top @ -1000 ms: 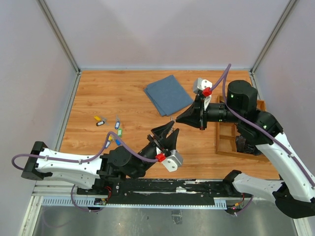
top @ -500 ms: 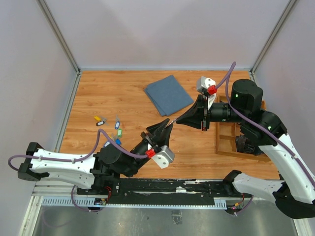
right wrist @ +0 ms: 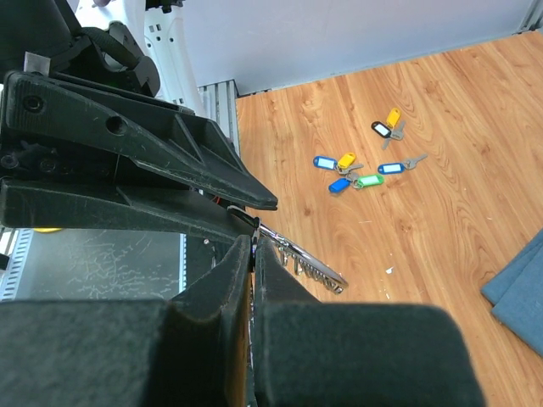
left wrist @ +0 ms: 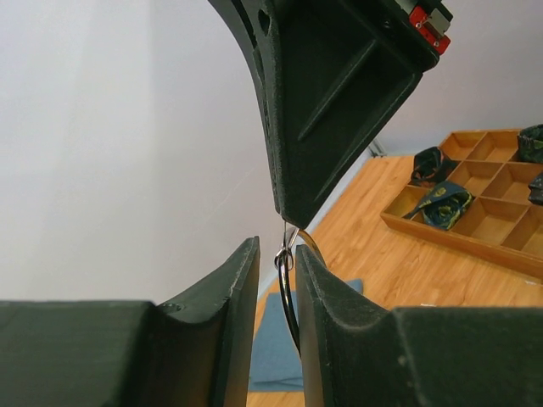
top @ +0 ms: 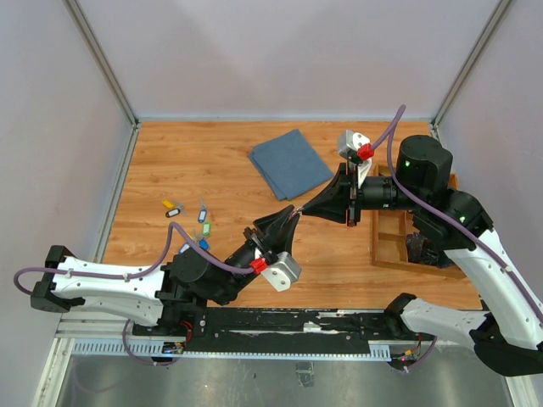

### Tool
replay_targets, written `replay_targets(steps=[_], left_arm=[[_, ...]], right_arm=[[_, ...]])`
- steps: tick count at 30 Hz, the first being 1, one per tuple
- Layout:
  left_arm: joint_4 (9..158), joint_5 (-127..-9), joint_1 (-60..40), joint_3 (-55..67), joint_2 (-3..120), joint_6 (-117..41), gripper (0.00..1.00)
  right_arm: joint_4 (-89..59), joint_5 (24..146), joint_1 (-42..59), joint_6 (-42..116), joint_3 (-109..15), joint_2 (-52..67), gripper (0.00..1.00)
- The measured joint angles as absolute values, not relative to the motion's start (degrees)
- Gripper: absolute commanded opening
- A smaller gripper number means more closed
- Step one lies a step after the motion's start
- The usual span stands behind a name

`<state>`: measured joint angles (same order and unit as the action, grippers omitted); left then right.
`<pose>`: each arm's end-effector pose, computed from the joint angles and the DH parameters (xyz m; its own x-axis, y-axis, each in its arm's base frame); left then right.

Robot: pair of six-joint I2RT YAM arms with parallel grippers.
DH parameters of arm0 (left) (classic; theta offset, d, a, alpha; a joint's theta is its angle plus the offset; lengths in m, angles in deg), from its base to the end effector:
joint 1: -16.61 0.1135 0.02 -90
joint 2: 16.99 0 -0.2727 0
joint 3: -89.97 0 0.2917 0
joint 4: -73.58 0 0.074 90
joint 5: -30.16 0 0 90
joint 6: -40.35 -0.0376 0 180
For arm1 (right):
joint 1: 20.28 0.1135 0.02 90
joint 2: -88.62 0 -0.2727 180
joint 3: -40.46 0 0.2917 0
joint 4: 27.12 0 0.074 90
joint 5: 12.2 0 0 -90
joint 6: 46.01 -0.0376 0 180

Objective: Put the keys on the keyring

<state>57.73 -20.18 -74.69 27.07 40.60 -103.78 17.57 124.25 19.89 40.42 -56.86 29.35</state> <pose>0.0181 -0.2608 0.4079 0.6298 0.2566 -0.7331 0.4655 0.6309 0.6207 0.1426 0.1560 0.5161 -0.1501 -0.0706 -0.9861 -0.9871 0.0666 0.1455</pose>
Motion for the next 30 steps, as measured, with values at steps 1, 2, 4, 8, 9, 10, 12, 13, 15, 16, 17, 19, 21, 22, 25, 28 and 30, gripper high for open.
replay_targets(steps=[1,2,4,8,9,10,12,13,15,16,17,19,21,22,25,28,30], left_arm=[[57.73,-20.2,-74.69,27.07,40.6,-103.8,0.27],[57.73,-20.24,-74.69,27.07,40.62,-103.8,0.27],[57.71,-20.42,-74.69,27.07,40.64,-103.82,0.27],[57.73,-20.77,-74.69,27.07,40.66,-103.82,0.26],[57.73,-20.81,-74.69,27.07,40.66,-103.84,0.26],[57.73,-20.88,-74.69,27.07,40.68,-103.84,0.25],[57.73,-20.94,-74.69,27.07,40.71,-103.84,0.25],[57.73,-20.94,-74.69,27.07,40.71,-103.87,0.25],[57.73,-20.94,-74.69,27.07,40.75,-103.84,0.23],[57.73,-20.97,-74.69,27.07,40.77,-103.87,0.22],[57.73,-20.94,-74.69,27.07,40.77,-103.89,0.22],[57.73,-20.97,-74.69,27.07,40.81,-104.0,0.2],[57.75,-20.94,-74.69,27.07,40.86,-104.02,0.19],[57.75,-20.94,-74.69,27.07,40.88,-104.02,0.18],[57.77,-20.92,-74.69,27.07,40.88,-104.04,0.13],[57.79,-20.9,-74.69,27.07,40.95,-104.02,0.07],[57.86,-20.86,-74.69,27.07,40.95,-104.0,0.05]], right_arm=[[17.57,124.32,19.89,40.31,-56.86,29.35,0.0],[17.57,124.39,19.89,40.13,-56.86,29.33,0.0],[17.57,124.58,19.89,39.87,-56.86,29.33,0.0],[17.52,124.95,19.89,39.54,-56.86,29.15,0.0],[17.52,125.0,19.91,39.48,-56.86,29.07,0.01],[17.52,125.04,19.91,39.43,-56.86,29.0,0.0],[17.5,125.04,19.97,39.32,-56.86,28.83,0.0],[17.48,125.04,20.11,39.26,-56.86,28.81,0.0],[17.35,125.0,20.3,39.17,-56.86,28.7,0.0],[17.26,124.98,20.37,39.06,-56.86,28.67,0.0],[17.17,124.98,20.37,39.02,-56.86,28.65,0.0],[17.11,124.93,20.37,38.84,-56.86,28.65,0.0],[17.09,124.87,20.39,38.76,-56.86,28.65,0.0],[17.07,124.8,20.39,38.67,-56.86,28.65,0.01],[16.98,124.65,20.39,38.43,-56.86,28.65,0.0],[16.93,124.43,20.5,38.36,-56.86,28.67,0.0],[16.89,124.21,20.52,38.34,-56.86,28.67,0.0]])
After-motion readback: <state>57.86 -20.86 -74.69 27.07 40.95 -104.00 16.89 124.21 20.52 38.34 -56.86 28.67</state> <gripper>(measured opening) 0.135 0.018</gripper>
